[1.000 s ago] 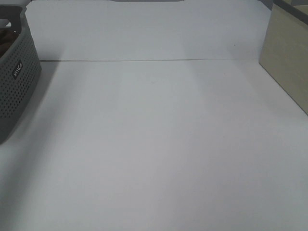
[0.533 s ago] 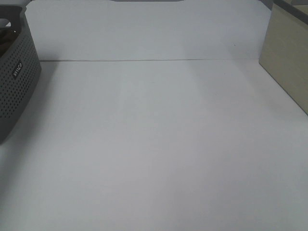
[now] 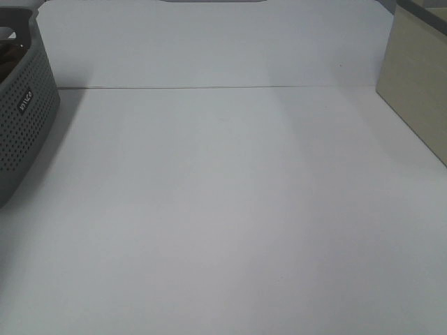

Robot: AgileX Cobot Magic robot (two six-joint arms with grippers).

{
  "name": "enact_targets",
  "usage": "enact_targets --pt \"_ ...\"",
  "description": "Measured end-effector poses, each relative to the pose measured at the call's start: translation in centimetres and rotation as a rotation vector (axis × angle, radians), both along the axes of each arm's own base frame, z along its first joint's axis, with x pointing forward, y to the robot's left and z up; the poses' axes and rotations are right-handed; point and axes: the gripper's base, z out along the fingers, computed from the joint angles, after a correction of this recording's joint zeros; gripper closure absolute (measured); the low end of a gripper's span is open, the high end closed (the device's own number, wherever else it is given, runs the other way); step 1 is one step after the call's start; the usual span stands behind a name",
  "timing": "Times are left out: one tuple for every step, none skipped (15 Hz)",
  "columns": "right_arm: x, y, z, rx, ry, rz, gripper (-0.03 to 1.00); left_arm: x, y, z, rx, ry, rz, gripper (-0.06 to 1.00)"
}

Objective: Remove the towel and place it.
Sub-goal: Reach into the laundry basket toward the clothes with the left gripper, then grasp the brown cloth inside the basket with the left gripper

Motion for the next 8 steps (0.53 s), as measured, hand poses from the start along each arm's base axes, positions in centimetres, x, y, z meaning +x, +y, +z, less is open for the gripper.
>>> enact_targets --pt "0.0 0.0 0.0 0.0 0.0 0.0 0.17 0.22 0.07 -0.71 0.004 0.008 -0.007 -0.01" --pt "0.0 0.0 0.0 0.0 0.0 0.0 0.17 0.39 0.1 -1.1 0.006 0.007 -0.014 -0.01" --pt "0.0 0.0 0.0 0.0 0.0 0.0 0.17 0.45 0.12 -1.22 0.008 0.006 -0.018 0.0" --pt "0.0 0.0 0.0 0.0 0.0 0.0 0.17 0.47 0.12 -1.19 0.009 0.006 -0.019 0.01" --pt "0.0 0.0 0.0 0.0 0.0 0.0 0.17 0.46 0.14 -1.19 0.012 0.007 -0.019 0.04" --pt "0.0 0.0 0.0 0.0 0.0 0.0 0.17 0.42 0.14 -1.2 0.013 0.014 -0.025 0.12" --pt "0.0 0.0 0.0 0.0 0.0 0.0 0.17 0.41 0.18 -1.19 0.019 0.018 -0.031 0.23" --pt "0.0 0.0 0.0 0.0 0.0 0.0 0.17 0.4 0.28 -1.15 0.033 0.021 -0.036 0.39"
